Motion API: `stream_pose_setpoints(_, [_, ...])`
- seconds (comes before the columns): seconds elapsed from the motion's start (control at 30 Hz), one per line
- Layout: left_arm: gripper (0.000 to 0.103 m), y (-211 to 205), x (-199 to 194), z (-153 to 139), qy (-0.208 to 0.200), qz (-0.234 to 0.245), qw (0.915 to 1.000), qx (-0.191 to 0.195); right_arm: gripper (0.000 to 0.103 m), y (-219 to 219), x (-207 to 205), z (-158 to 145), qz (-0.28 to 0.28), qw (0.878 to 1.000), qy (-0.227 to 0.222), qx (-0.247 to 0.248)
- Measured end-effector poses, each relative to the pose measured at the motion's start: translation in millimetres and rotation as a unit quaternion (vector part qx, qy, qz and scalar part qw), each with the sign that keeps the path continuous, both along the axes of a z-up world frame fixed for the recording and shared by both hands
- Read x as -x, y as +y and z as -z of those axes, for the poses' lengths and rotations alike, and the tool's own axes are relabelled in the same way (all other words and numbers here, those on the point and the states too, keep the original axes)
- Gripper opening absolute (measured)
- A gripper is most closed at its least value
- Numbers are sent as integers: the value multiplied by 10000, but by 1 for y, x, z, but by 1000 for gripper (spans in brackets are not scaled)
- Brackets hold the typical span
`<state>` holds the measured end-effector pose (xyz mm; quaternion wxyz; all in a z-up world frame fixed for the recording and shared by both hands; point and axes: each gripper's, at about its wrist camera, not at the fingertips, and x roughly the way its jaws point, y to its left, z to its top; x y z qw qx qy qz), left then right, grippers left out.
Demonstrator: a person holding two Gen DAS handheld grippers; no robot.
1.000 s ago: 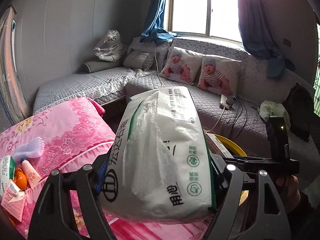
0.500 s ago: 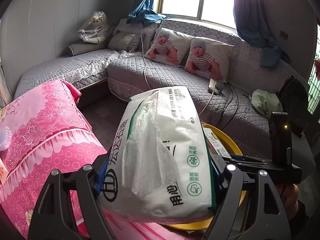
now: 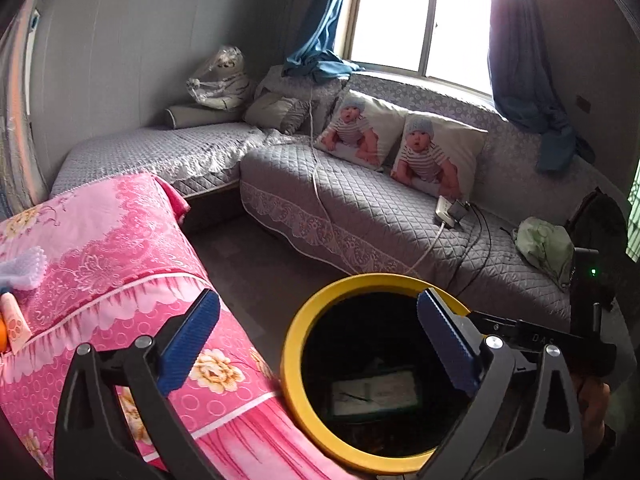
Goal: Collect trash
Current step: 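Move both open tools back over the trash on the bed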
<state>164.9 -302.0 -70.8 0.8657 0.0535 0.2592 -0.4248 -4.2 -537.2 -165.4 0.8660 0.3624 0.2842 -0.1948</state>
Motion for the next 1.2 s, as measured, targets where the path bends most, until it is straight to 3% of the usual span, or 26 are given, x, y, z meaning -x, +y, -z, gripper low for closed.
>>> stream_pose_setpoints(0.2, [95,51,2,-30,-705,-613,9955,180,81,24,-21,-5,-556,9984,-50,77])
stream_pose_setpoints(0.37, [95,118,-1,-52,-1264,-1227,9840,261,81,65,-47,-19,-1196,9919,-117,415])
stream_pose_setpoints(0.5, [95,182,-9,-49,-1443,-1810,9728,113,81,100,-70,-29,-1713,9830,-139,647])
stream_pose_setpoints(0.63, [95,260,-20,-36,-1297,-2577,9574,-115,81,140,-94,-37,-2330,9696,-173,731])
stream_pose_setpoints(0.87, [95,387,-6,-11,-1082,-3865,9157,-206,81,255,-151,-64,-3727,9168,-327,1399])
stream_pose_setpoints(1.07, [95,428,3,8,-780,-4184,9046,-213,81,345,-213,-73,-4498,8725,-99,1905])
stream_pose_setpoints(1.2, [95,433,4,19,-721,-4156,9064,-237,81,399,-235,-74,-5110,8369,-35,1962])
